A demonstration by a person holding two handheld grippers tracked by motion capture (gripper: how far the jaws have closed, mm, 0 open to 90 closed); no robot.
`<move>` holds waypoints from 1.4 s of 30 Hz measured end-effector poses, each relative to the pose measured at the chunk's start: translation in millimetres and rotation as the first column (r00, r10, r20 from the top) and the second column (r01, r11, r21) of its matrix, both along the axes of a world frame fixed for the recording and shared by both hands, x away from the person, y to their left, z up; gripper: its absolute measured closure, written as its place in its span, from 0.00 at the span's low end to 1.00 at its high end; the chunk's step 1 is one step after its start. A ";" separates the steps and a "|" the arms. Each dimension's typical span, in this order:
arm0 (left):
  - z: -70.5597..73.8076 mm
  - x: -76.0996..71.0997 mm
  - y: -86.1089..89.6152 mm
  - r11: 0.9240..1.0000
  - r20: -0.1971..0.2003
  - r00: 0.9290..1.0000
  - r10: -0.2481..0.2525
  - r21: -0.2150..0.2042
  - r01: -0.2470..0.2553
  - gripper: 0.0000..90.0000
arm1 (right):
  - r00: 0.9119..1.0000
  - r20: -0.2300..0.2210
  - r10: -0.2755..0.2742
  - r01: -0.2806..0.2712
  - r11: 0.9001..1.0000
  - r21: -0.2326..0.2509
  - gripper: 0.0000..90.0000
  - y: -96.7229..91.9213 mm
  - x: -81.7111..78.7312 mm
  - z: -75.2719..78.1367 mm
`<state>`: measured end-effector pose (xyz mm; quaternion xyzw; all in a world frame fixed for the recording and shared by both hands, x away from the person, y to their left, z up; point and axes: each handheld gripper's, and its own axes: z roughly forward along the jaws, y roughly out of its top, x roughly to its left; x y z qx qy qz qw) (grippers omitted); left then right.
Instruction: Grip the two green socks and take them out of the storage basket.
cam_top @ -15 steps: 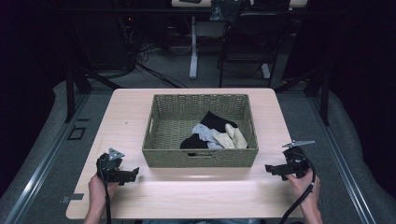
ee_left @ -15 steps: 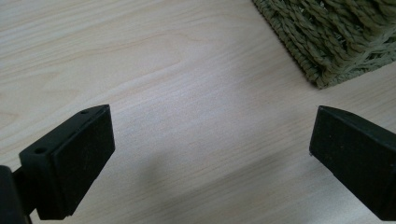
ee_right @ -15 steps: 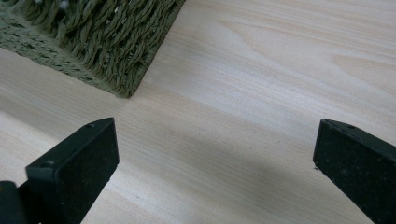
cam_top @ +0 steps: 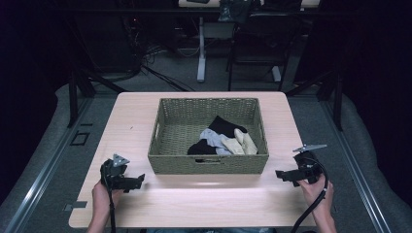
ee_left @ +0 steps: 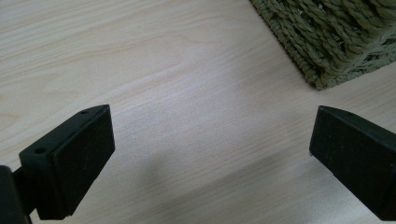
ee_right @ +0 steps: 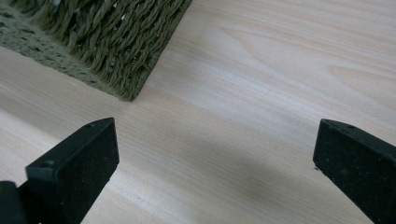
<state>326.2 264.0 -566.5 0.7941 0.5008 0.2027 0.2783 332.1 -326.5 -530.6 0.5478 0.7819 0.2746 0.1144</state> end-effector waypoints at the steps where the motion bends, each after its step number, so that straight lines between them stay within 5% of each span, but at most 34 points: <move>1: 0.0 -0.1 -0.2 1.000 0.000 1.000 -0.001 0.001 0.001 0.00 | 1.000 -0.007 0.009 -0.009 1.000 0.001 0.00 0.3 0.8 -0.8; 15: 0.0 -1.8 -0.4 1.000 -0.004 1.000 0.001 0.007 -0.001 0.00 | 0.999 0.012 0.052 -0.052 0.999 -0.012 0.00 5.9 2.9 13.4; 28: -1.3 -1.7 0.0 1.000 -0.008 1.000 0.008 0.005 -0.008 0.00 | 0.995 0.060 0.083 -0.083 0.997 -0.008 0.00 3.1 7.4 77.7; 42: -1.6 -1.1 0.4 1.000 -0.009 1.000 0.006 0.005 -0.005 0.00 | 0.976 0.077 0.204 -0.200 0.979 -0.050 0.00 43.1 37.5 138.6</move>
